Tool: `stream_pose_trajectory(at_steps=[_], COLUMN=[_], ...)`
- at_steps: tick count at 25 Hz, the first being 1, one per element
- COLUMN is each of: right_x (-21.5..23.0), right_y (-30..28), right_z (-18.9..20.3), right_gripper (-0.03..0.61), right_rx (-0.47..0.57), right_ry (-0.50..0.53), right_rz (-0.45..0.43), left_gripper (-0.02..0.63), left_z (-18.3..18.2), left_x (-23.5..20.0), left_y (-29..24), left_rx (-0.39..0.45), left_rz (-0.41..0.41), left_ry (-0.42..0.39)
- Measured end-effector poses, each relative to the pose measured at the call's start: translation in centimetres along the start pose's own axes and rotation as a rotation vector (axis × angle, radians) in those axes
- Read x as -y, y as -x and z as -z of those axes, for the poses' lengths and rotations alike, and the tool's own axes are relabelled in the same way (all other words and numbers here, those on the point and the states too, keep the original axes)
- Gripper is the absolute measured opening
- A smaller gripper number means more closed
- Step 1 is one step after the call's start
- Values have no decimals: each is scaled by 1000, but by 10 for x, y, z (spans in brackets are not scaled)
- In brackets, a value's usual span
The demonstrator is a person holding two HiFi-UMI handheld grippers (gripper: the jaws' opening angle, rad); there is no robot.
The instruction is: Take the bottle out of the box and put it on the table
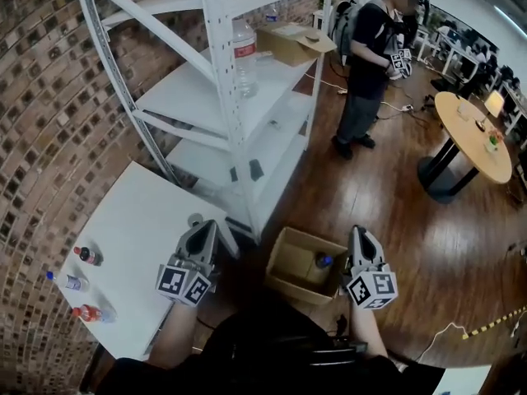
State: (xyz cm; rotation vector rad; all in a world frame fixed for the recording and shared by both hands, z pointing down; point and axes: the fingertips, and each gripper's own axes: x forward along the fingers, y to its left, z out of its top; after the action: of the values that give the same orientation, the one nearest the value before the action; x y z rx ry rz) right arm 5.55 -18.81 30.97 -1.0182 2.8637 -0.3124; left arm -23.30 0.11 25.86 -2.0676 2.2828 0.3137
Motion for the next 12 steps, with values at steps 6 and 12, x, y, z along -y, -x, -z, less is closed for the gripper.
stream_pose_trajectory(at_steps=[6,12], right_x=[0,-6], right_y=[37,91], right_z=[-5,0], right_gripper=[5,5], right_rx=[27,47], right_ry=[3,2], right_rz=[111,250], left_gripper=[5,5], left_z=[0,11], left_x=[18,41], left_y=[-23,-31], left_rx=[-23,-58], left_rz=[139,299], left_ry=[7,45])
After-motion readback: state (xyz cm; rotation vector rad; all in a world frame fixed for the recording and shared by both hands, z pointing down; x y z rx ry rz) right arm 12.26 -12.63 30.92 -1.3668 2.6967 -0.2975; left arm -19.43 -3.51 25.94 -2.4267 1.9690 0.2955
